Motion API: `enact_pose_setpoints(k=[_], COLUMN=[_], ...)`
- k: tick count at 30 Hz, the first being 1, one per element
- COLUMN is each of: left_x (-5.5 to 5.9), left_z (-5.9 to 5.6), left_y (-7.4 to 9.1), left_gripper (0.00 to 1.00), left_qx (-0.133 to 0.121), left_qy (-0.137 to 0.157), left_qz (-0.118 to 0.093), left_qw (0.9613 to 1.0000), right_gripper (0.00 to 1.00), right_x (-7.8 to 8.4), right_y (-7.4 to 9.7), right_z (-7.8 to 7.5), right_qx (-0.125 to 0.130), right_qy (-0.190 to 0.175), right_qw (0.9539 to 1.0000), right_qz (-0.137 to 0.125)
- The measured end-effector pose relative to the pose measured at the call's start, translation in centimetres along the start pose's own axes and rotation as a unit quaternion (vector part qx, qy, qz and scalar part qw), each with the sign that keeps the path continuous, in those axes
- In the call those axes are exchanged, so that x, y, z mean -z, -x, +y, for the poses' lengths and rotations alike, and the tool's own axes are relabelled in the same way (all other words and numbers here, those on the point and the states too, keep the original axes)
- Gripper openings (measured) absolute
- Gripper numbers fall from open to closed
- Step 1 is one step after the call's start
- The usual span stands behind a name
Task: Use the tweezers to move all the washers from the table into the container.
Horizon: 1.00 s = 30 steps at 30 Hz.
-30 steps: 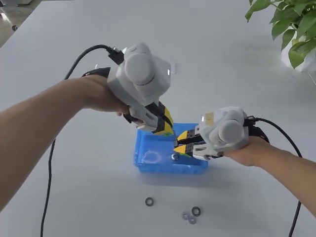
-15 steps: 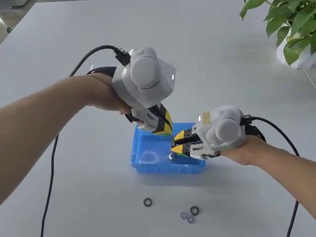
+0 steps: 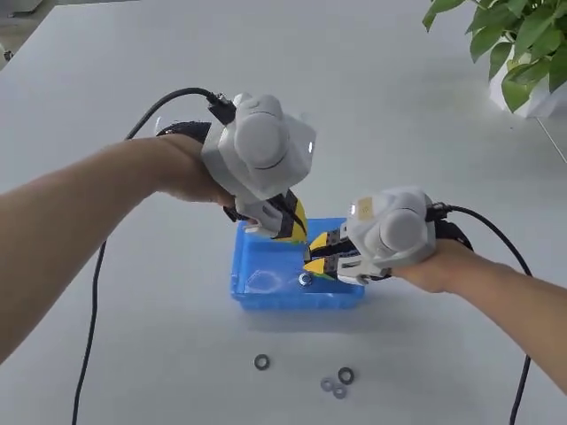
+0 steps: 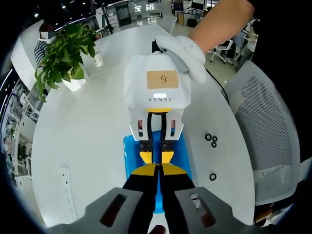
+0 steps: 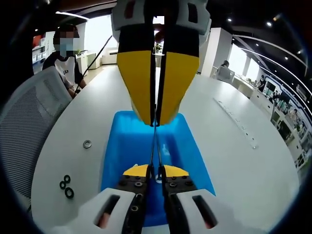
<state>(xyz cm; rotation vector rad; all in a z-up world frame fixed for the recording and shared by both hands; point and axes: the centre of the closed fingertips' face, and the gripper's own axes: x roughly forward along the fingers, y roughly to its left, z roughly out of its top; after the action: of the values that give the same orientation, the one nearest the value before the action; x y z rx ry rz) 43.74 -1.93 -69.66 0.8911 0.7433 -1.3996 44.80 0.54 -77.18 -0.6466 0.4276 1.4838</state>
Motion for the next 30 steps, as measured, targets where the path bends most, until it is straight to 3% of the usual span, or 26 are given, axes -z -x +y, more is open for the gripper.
enact_pose_setpoints(k=[10,16,30], left_x=[0.1,0.2,0.0], left_z=[0.2,0.2,0.5], left_y=[0.1,0.2,0.1], left_gripper=[0.04,0.04,0.04], left_qx=[-0.002,-0.002,0.0], left_qy=[-0.002,-0.001,-0.005], left_qz=[0.002,0.003,0.009], left_qw=[1.0,1.0,0.9999], right_gripper=[0.2,0.29,0.45], right_x=[0.0,-0.6,0.1], right_y=[0.6,2.1,5.5], right_z=[0.1,-0.1,-0.2], right_qx=[0.0,0.01,0.043], right_qy=[-0.008,-0.045,-0.07], right_qw=[0.9999,0.9989,0.9965], right_qz=[0.007,-0.014,-0.013])
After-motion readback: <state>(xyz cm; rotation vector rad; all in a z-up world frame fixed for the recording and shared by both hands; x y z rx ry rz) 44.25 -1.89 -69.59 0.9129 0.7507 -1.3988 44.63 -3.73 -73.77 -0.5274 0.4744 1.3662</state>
